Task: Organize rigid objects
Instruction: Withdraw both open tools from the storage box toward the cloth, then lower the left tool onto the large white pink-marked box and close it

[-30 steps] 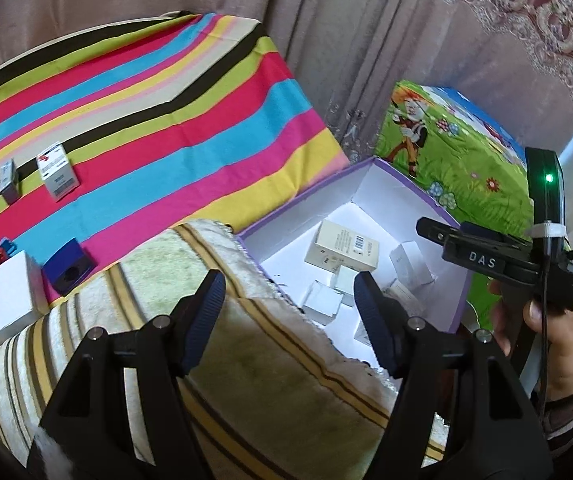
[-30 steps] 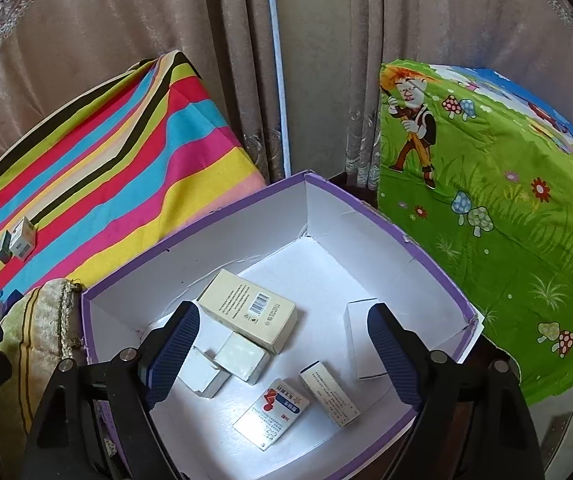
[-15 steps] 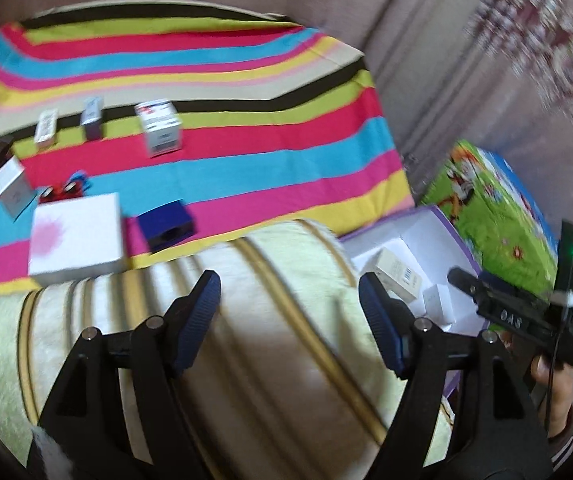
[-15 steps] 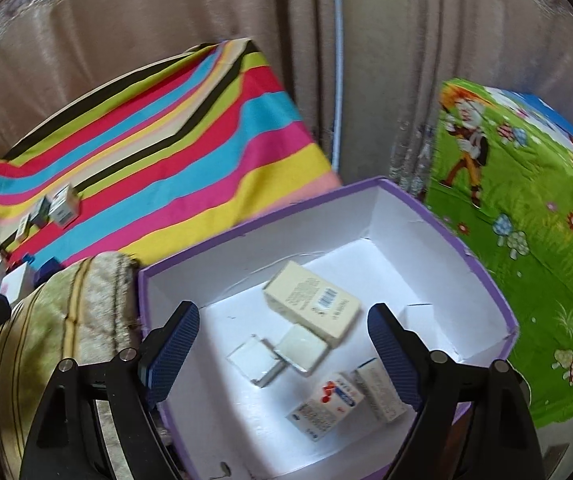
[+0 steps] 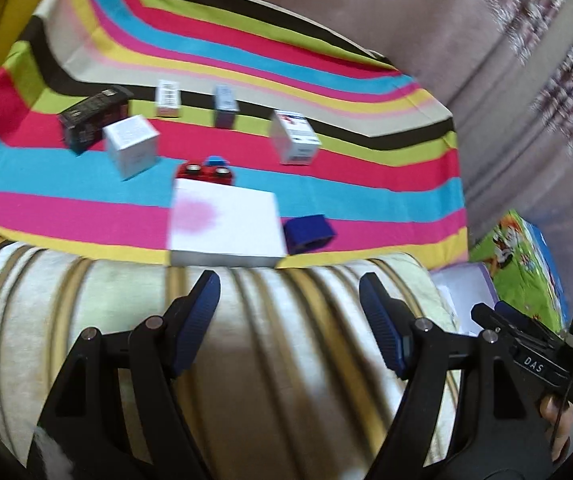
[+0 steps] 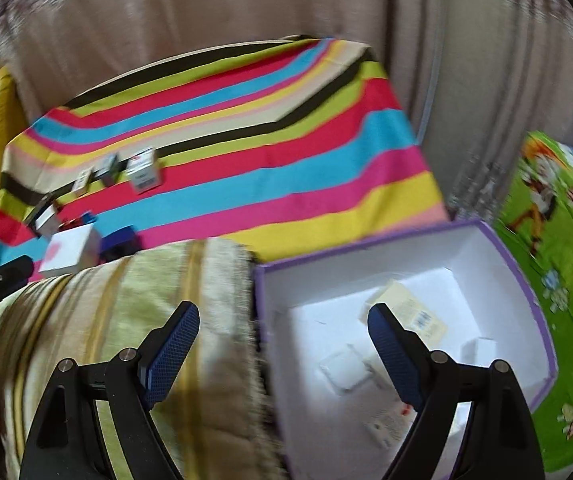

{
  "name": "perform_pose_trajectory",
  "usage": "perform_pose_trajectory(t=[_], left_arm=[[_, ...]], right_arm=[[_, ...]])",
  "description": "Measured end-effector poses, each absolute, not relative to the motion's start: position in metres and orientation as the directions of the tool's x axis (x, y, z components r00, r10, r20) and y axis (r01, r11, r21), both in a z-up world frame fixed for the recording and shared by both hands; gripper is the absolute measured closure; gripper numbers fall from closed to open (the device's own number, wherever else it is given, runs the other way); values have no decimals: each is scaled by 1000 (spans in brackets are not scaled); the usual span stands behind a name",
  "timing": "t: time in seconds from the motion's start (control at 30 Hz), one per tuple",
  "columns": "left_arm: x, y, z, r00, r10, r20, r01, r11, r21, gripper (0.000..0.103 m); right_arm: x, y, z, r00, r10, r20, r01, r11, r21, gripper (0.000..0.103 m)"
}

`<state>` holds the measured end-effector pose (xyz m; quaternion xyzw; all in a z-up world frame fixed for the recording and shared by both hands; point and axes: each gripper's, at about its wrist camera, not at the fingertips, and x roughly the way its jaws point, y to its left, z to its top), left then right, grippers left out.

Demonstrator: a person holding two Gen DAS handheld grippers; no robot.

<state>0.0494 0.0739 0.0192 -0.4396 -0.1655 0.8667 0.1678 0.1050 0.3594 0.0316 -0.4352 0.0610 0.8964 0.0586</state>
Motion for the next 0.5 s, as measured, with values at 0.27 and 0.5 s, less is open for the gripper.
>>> perform_pose_trajectory(t=[0.27, 0.5], left_arm=[[44, 68, 11, -546, 381, -746, -92, -912, -399, 16], [19, 86, 5, -508, 291, -810, -77, -953, -294, 12]], right_arm=[[80, 317, 25, -593, -3, -805, -61, -997, 48, 16], [65, 304, 17, -567, 1, -824, -23, -1000, 15, 16]])
